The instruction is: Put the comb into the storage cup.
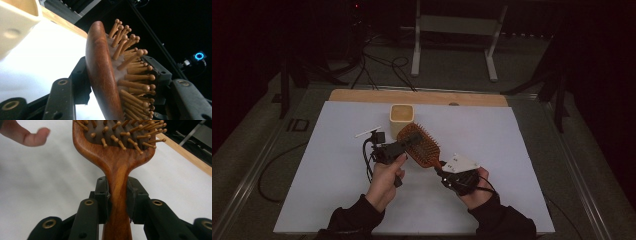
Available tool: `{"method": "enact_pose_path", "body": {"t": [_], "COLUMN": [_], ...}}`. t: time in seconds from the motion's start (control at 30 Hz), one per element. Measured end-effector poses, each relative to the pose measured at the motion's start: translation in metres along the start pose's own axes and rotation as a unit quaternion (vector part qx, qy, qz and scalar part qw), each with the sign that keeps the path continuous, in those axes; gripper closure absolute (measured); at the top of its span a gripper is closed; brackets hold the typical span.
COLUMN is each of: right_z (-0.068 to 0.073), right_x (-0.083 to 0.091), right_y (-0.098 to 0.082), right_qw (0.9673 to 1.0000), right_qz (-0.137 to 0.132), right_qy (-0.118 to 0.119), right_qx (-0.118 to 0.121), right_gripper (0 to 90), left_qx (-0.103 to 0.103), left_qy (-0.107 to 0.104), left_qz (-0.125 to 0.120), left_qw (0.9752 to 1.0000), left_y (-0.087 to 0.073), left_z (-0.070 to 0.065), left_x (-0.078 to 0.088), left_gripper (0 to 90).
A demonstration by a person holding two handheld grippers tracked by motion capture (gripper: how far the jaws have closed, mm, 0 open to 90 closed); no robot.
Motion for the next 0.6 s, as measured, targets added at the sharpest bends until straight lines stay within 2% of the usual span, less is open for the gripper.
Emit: {"method": "enact_pose_path", "body": {"t": [0.23, 0.4, 0.47, 0.53, 0.6], "right_z": [-0.001, -0.003, -0.004, -0.004, -0.005], "right_x": [-0.001, 0.0, 0.001, 0.002, 0.003], "right_y": [-0.001, 0.0, 0.001, 0.002, 0.004], "right_qw": [1.0, 0.9998, 0.9994, 0.999, 0.9985], "right_qz": [-0.003, -0.011, -0.02, -0.029, -0.039], "right_qy": [0.001, 0.004, 0.013, 0.018, 0.021], "right_qx": [-0.005, -0.015, -0.026, -0.028, -0.033], "right_gripper": [73.0, 72.3, 71.0, 61.7, 50.9], "left_qx": [-0.011, -0.033, -0.043, -0.056, -0.058], "left_qy": [-0.005, -0.012, -0.016, -0.012, -0.013], "left_qz": [0.002, 0.007, 0.008, 0.005, 0.005], "left_qw": [0.9999, 0.9994, 0.9989, 0.9984, 0.9982], "left_y": [0.002, 0.007, 0.009, 0.01, 0.012], "left_z": [-0.006, -0.015, -0.019, -0.022, -0.024], "left_x": [-0.001, -0.003, -0.004, -0.004, -0.004], "left_gripper": [51.9, 53.3, 53.9, 54.4, 54.5]}}
Point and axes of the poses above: each handheld gripper's, and its own axes: x roughly backward along the jaws, y roughly out of its top, z roughly to its left, the point moved 7 cm from there along -x, roughly forward along the jaws, and after that the axes turned 2 degrees about z, right-handed, at the moved point
